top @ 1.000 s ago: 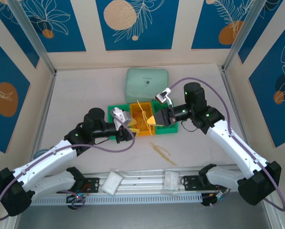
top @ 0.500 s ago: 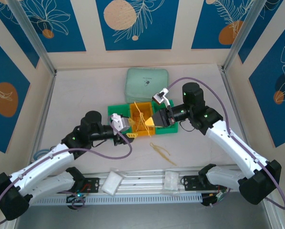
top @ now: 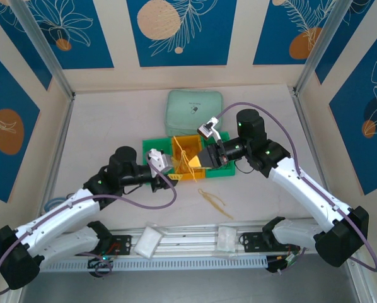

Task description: Untangle the cables

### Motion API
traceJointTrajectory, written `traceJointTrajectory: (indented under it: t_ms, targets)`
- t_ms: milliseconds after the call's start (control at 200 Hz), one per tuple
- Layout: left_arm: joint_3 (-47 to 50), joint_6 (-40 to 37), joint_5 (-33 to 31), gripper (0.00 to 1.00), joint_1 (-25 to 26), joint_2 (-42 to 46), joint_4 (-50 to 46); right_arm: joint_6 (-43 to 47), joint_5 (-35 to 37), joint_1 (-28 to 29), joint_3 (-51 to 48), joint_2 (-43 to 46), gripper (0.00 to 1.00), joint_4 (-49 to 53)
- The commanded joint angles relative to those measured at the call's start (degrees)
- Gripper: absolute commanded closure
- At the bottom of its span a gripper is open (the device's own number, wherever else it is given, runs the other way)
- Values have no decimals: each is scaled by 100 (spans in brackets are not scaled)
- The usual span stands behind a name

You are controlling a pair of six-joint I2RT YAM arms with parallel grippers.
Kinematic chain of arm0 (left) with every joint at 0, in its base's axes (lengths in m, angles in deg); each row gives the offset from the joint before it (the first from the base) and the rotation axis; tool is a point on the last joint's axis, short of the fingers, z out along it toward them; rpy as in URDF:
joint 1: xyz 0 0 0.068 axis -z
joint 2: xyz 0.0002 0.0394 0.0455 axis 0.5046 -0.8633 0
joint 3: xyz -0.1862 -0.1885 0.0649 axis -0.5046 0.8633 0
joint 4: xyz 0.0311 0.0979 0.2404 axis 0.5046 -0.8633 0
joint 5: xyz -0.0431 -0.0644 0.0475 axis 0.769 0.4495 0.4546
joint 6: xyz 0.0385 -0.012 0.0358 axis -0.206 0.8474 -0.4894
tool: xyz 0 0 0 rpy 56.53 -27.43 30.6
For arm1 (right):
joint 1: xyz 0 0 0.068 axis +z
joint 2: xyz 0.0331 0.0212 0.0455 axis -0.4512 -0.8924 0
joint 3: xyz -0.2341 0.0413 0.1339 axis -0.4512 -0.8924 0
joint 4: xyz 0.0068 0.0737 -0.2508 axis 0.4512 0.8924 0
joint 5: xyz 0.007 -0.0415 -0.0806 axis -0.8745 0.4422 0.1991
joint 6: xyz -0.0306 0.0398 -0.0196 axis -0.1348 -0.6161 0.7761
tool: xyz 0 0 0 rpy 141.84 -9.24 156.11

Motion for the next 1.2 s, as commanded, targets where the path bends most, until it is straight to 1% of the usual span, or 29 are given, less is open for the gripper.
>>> traceJointTrajectory:
  t_ms: [0,210,405,575,635,680,970,1020,1085,1196]
  targets:
    - [-221,124,-23,53,31,-3,159,-80,-195,71,132,-37,100,-113]
    - [-287,212,-62,56,29,-11,160,-89,-201,126,110,-62,100,-175]
    - [-322,250,-81,54,16,-2,187,-98,-190,159,97,-62,100,-210]
    - [-471,213,3,62,12,-64,-1,-98,-184,172,98,-62,100,-206]
    - [-501,219,0,63,11,-82,-14,-98,-184,170,97,-60,100,-207]
    - [-503,282,-88,63,8,-78,7,-98,-180,171,99,-62,100,-210]
    - [-515,266,-2,63,-10,-97,-12,-81,-183,155,97,-53,100,-209]
    - [-558,256,14,66,-16,-140,-84,-71,-184,159,97,-54,100,-211]
    - [-607,252,37,72,-28,-183,-169,-72,-182,161,105,-54,100,-202]
    - [-463,300,-47,73,-22,-146,104,-57,-194,160,132,-36,100,-174]
